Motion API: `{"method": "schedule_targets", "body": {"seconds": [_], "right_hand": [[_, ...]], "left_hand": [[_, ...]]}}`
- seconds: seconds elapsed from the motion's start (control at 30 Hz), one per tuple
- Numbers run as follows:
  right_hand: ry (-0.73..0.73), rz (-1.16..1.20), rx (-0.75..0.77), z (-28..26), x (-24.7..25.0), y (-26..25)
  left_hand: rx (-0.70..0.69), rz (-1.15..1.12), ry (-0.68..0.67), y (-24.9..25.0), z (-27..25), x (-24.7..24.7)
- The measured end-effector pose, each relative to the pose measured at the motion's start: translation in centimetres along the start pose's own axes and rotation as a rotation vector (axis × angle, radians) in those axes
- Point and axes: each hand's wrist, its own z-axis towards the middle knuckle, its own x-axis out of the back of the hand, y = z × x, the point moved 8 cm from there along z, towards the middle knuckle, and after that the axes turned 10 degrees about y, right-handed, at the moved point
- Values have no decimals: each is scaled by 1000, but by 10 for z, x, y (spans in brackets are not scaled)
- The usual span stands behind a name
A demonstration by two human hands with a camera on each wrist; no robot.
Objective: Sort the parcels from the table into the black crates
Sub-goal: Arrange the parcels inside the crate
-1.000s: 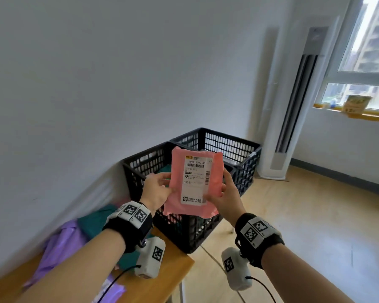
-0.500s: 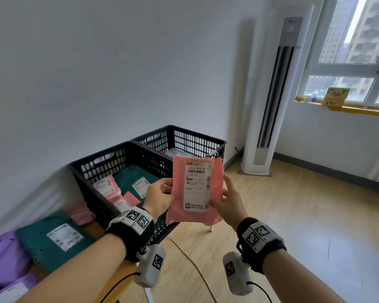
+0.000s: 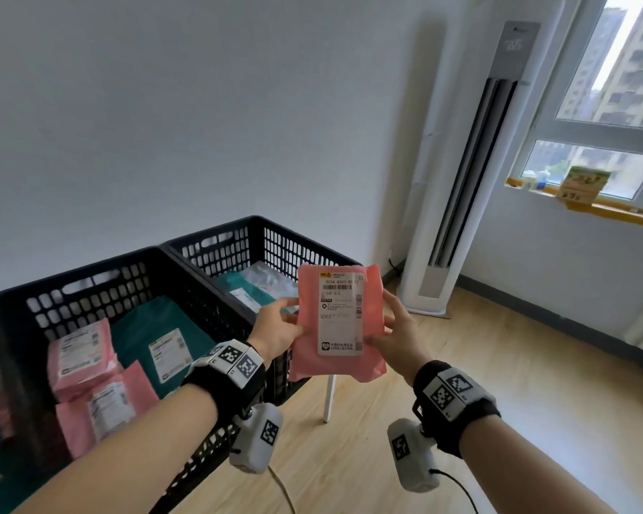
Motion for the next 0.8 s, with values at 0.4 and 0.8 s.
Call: {"method": "schedule_targets", "body": {"seconds": [0.4,0.8], "right_hand": [[-181,-99,55,168,-17,-60],[-586,-97,-39,312,-124,-85]], "left_hand": [[24,48,57,58,126,-13],[162,169,217,70,244,24]]}}
